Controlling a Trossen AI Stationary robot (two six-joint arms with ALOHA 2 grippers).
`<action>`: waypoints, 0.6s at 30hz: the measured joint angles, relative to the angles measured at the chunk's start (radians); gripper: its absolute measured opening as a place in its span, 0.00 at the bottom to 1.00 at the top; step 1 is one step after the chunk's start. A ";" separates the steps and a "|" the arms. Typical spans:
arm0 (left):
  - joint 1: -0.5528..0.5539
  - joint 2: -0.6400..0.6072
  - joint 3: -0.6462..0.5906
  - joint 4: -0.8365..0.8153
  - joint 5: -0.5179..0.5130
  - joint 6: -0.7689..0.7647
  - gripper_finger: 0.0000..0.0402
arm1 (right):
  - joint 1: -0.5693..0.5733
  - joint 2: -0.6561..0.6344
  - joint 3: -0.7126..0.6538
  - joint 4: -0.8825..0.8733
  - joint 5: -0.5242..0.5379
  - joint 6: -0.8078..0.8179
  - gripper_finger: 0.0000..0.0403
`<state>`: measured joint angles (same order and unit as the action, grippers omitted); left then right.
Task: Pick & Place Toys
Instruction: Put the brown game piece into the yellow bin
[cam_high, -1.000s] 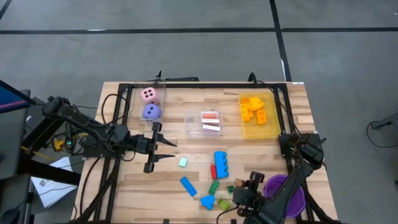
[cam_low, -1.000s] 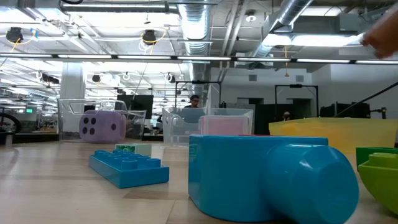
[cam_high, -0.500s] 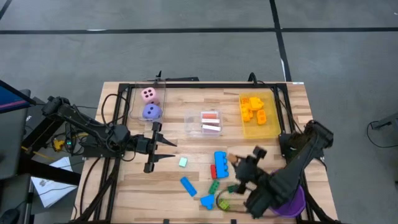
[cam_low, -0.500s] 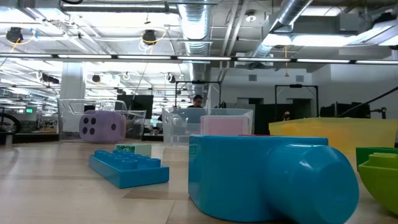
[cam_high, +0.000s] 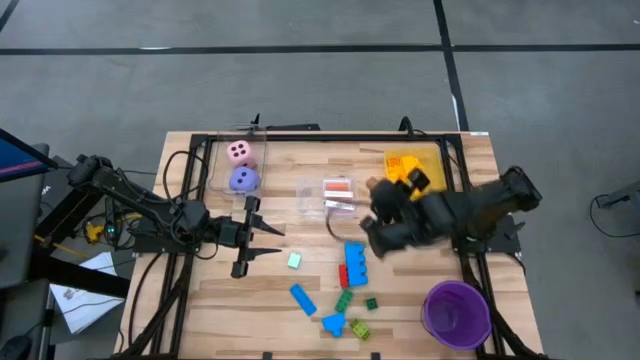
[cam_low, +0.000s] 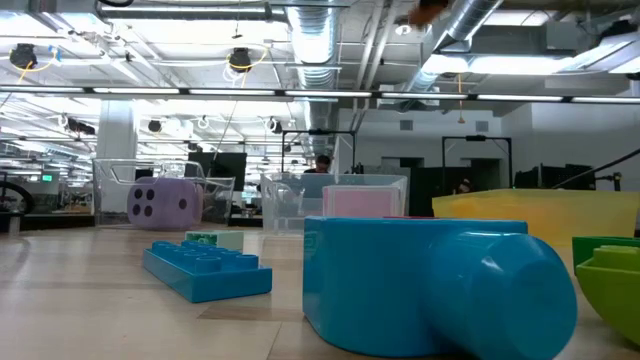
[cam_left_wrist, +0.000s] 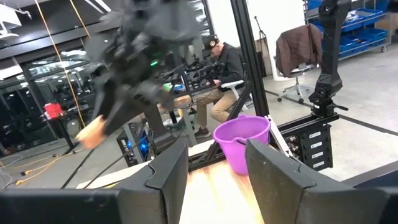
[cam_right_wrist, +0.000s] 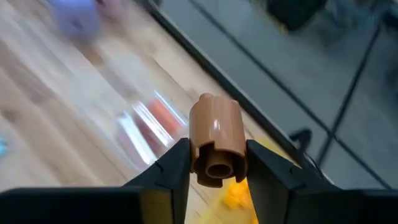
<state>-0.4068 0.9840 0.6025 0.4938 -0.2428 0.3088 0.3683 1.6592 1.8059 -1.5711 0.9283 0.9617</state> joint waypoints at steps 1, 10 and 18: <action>0.000 0.000 0.000 0.000 0.000 0.000 0.39 | -0.037 0.000 -0.004 0.001 -0.031 -0.024 0.30; 0.000 0.000 0.000 -0.008 0.003 0.000 0.39 | -0.357 -0.024 -0.225 -0.002 -0.291 -0.211 0.31; 0.000 0.000 0.000 -0.008 0.002 0.000 0.39 | -0.546 -0.224 -0.559 0.010 -0.443 -0.237 0.31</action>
<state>-0.4065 0.9840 0.6025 0.4862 -0.2406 0.3091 -0.1776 1.4348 1.2468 -1.5609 0.4850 0.7246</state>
